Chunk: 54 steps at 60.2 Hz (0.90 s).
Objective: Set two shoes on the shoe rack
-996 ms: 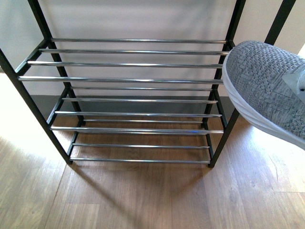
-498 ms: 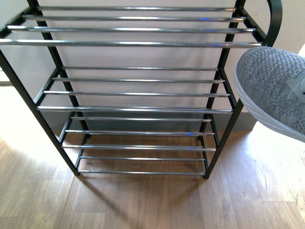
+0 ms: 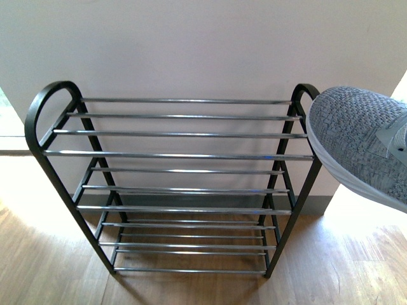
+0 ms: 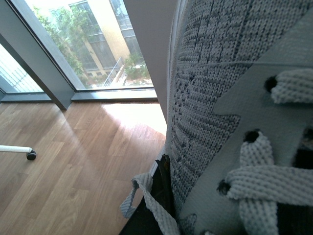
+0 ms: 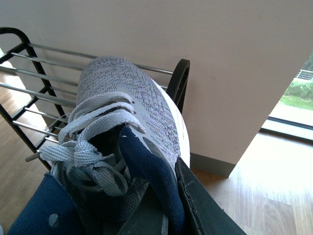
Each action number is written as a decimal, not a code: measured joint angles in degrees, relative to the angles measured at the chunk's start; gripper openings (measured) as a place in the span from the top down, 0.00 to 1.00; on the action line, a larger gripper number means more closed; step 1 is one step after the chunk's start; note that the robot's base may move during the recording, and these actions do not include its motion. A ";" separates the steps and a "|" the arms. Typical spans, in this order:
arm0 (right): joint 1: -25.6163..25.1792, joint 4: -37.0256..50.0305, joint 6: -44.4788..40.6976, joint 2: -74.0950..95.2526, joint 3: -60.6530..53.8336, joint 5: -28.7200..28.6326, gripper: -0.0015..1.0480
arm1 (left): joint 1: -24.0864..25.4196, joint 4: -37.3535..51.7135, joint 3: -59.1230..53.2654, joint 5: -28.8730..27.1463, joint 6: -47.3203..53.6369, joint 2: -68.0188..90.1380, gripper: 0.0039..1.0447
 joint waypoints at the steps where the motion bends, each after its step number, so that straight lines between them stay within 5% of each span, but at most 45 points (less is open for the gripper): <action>1: 0.00 0.00 0.00 0.00 0.00 0.00 0.99 | 0.00 0.00 0.00 0.00 0.00 0.00 0.98; 10: 0.20 7.17 4.22 1.36 -1.20 -0.81 0.99 | 0.02 0.00 0.00 0.00 0.02 0.00 0.98; 25: 6.43 12.26 17.16 12.72 8.00 5.62 0.99 | 0.00 0.00 0.00 0.04 0.02 -0.02 0.98; 54: 19.08 2.86 35.19 48.52 42.40 24.02 0.99 | 0.00 0.00 0.00 0.04 0.02 0.00 0.98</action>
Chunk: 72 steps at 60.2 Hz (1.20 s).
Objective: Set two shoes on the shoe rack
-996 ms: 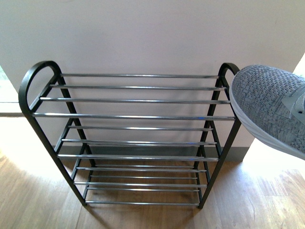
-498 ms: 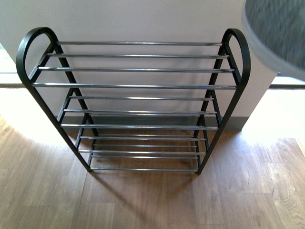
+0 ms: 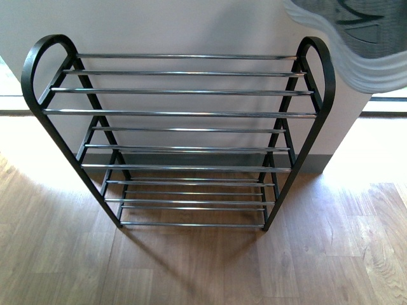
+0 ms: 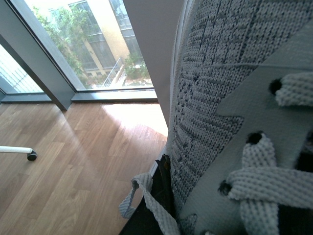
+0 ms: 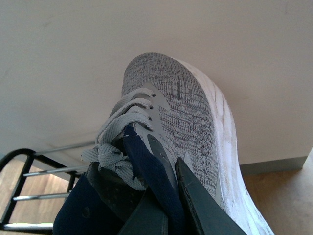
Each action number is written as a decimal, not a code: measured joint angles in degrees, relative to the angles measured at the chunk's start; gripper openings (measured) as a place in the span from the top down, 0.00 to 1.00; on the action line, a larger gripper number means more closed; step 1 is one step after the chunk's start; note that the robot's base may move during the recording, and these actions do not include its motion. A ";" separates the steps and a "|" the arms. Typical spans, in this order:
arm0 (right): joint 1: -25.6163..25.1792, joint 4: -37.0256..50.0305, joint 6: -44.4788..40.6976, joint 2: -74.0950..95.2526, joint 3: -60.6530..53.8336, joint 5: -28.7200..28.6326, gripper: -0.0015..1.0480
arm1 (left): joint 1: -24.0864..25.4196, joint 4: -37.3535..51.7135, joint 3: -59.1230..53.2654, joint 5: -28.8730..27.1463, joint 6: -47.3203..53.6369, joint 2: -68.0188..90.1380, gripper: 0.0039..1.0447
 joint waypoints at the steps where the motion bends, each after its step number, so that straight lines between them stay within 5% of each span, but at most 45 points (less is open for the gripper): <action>1: 0.76 -1.11 1.73 1.88 2.05 0.66 0.99 | 0.02 0.00 0.00 0.00 0.00 0.00 0.98; 23: 7.82 -2.60 12.04 16.98 10.51 5.16 0.99 | 0.02 0.00 0.00 0.00 0.00 -0.02 0.98; 57: 2.12 1.97 8.02 24.00 10.93 8.31 0.99 | 0.00 0.00 0.00 -0.02 0.00 -0.02 0.98; 72: 2.40 0.11 9.25 19.15 9.11 2.60 0.65 | 0.02 0.00 0.00 0.02 0.00 -0.02 0.98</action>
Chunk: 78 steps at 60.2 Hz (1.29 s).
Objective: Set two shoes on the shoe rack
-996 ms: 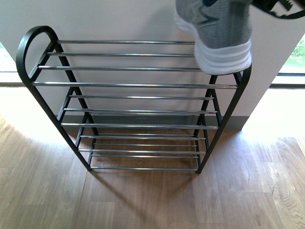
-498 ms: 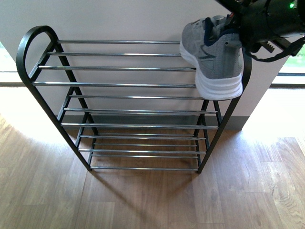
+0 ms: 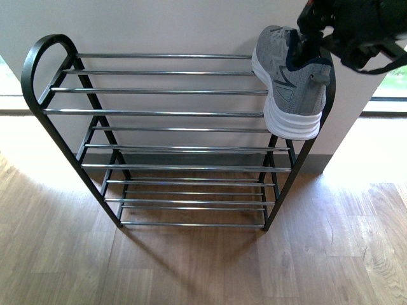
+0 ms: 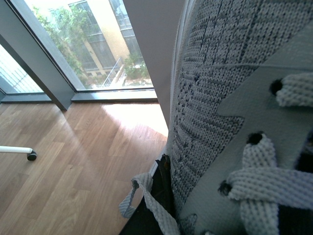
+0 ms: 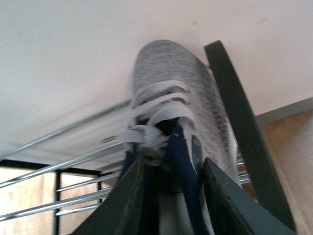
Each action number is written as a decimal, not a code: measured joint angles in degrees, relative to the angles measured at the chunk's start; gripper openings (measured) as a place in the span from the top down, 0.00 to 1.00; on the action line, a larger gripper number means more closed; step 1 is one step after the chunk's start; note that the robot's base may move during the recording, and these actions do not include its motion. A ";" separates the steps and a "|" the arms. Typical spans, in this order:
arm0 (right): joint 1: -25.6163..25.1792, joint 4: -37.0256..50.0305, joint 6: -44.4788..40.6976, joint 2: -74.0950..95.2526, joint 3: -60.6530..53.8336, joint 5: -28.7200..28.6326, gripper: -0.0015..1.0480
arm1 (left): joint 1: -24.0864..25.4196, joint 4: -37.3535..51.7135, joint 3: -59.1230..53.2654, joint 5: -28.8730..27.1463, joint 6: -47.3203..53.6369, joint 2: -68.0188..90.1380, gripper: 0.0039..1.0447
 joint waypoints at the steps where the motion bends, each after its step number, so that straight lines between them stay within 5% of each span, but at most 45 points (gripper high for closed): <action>1: 0.00 0.00 0.31 -0.57 -0.20 -0.42 0.63 | 0.00 0.00 0.00 -0.02 0.00 0.02 0.98; 10: -0.44 -3.54 0.31 -11.47 -2.82 -5.05 0.38 | -0.02 0.00 0.00 -0.02 0.00 0.00 0.98; 22: -3.78 -4.04 -12.68 -24.33 -11.56 4.72 0.10 | 0.00 0.00 0.00 -0.09 0.00 0.00 0.98; 34: -6.10 21.86 -29.40 -28.89 -25.35 3.61 0.36 | -0.02 0.00 0.00 0.09 0.00 0.02 0.98; 57: -10.25 27.85 -35.50 -42.58 -44.72 -0.59 0.99 | -0.02 0.00 0.00 0.00 0.00 0.02 0.98; 78: -14.86 25.57 -35.60 -53.31 -53.22 -5.55 0.98 | -0.02 0.00 0.00 0.00 0.00 0.00 0.98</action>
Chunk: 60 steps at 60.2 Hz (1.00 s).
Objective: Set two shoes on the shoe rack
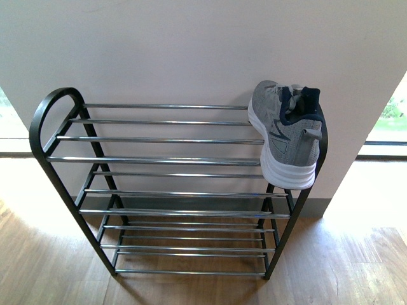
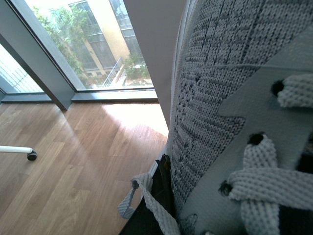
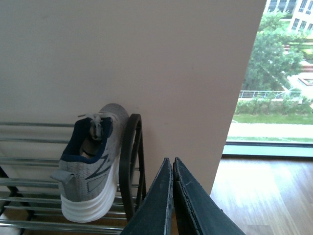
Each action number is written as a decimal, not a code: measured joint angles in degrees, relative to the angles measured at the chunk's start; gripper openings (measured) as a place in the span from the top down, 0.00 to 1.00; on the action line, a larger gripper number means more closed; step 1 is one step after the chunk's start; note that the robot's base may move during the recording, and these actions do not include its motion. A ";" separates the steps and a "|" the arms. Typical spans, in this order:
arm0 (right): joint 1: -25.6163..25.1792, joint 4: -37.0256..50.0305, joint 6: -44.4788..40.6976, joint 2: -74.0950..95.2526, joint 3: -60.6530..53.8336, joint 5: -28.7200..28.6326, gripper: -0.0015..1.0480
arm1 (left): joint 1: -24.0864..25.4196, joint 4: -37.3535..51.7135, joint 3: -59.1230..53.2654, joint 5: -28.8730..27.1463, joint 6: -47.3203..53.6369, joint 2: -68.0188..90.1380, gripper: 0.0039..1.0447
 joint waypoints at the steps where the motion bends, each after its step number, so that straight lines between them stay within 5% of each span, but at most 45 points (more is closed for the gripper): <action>1: -0.13 -0.15 0.00 -0.35 -0.22 -0.04 0.98 | 0.00 0.00 0.00 -0.02 0.00 0.00 0.98; 26: -0.76 -4.66 0.00 -12.66 -7.04 -0.17 0.98 | 0.02 0.00 0.00 -0.02 0.00 0.00 0.98; 60: -0.85 -23.30 -0.04 -33.05 -8.11 -0.33 0.98 | 0.00 0.00 0.00 -0.02 -0.02 0.00 0.98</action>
